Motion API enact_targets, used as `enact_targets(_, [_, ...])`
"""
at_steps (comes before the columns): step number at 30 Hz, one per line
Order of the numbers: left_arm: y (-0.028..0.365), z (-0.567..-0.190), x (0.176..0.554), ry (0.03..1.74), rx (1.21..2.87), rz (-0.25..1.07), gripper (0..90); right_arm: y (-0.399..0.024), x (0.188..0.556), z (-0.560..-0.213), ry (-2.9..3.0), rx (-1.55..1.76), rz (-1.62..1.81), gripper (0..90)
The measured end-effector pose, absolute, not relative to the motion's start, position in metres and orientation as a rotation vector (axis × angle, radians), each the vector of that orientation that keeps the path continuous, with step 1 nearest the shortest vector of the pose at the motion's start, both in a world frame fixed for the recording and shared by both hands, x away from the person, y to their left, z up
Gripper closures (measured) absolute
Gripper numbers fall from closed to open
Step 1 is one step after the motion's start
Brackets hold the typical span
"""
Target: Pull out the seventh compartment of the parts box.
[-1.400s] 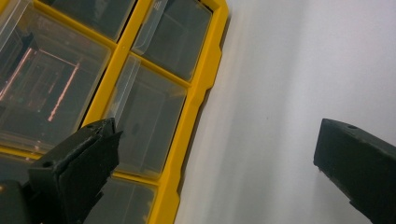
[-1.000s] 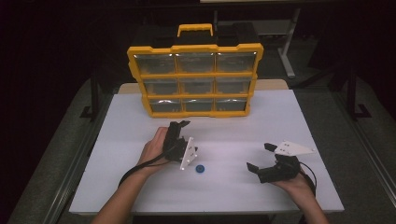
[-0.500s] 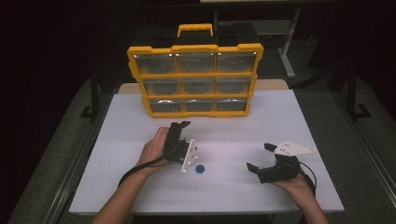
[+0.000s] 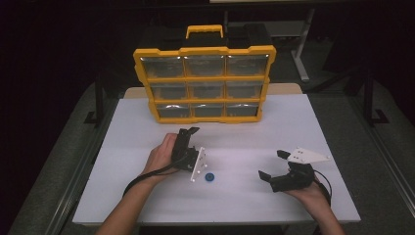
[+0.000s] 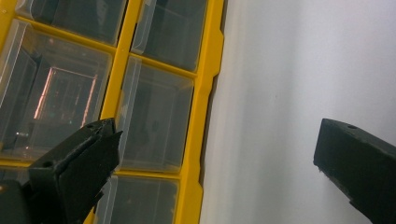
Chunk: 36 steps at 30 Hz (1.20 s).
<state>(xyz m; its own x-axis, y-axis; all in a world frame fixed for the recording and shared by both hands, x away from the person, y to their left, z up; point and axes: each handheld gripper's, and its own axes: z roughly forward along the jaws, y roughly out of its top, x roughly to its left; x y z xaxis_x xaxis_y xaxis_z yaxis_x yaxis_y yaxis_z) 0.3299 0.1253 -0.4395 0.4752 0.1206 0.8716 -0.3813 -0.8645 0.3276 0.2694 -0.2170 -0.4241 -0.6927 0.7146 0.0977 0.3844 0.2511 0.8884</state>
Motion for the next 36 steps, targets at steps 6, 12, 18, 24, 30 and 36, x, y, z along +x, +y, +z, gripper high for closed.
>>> enact_targets(6, [0.1247,-0.4397,0.3295,-0.224,2.239,1.384,0.2,-0.2167,0.2693,-0.4242,2.204,1.011,1.418,0.0])
enact_targets(12, [0.1246,-0.4397,0.3292,-0.241,2.24,1.406,0.2,-0.2169,0.2695,-0.4242,2.203,1.012,1.42,0.0])
enact_targets(18, [0.1243,-0.4402,0.3285,-0.264,2.241,1.436,0.2,-0.2171,0.2694,-0.424,2.202,1.014,1.421,0.0])
enact_targets(24, [0.1238,-0.4417,0.3281,-0.295,2.245,1.466,0.2,-0.2172,0.2703,-0.4243,2.198,0.997,1.422,0.0])
enact_targets(30, [0.1238,-0.4417,0.3277,-0.307,2.241,1.481,0.2,-0.2172,0.2702,-0.4243,2.199,0.996,1.421,0.0])
enact_targets(36, [0.1229,-0.4428,0.3271,-0.344,2.243,1.514,0.2,-0.2169,0.2697,-0.4242,2.201,1.008,1.42,0.0])
